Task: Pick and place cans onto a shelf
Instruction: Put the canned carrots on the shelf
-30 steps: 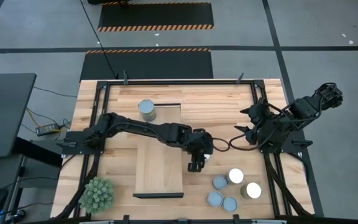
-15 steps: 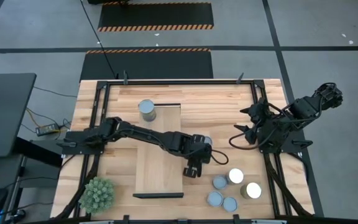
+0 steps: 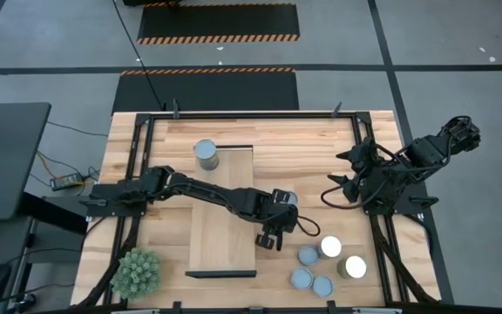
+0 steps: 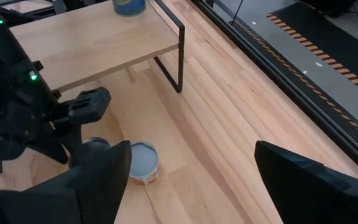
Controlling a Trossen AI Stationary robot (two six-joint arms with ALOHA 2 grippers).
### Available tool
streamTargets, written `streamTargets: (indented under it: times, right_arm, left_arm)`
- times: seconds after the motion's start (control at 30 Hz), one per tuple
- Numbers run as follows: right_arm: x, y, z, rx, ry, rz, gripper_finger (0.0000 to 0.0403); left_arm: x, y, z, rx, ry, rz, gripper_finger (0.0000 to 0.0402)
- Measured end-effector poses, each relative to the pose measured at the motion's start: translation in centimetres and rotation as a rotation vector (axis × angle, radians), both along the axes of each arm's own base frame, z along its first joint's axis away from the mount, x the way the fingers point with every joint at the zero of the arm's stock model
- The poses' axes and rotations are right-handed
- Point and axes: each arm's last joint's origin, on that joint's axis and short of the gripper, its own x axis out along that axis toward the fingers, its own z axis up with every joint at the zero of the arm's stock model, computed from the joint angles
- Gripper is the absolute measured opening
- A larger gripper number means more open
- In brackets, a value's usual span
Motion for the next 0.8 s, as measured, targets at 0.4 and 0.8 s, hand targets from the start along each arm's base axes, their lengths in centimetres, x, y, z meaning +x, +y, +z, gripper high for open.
streamTargets:
  times: [0.4, 0.8]
  right_arm:
    - [0.0, 0.0, 0.0, 0.010, -0.005, -0.010, 0.0348]
    - [0.0, 0.0, 0.0, 0.015, -0.008, -0.013, 0.0348]
  left_arm:
    - [0.0, 0.4, 0.0, -0.034, 0.010, -0.006, 0.0083]
    - [0.3, 1.4, 0.0, -0.037, 0.008, 0.013, 0.0004]
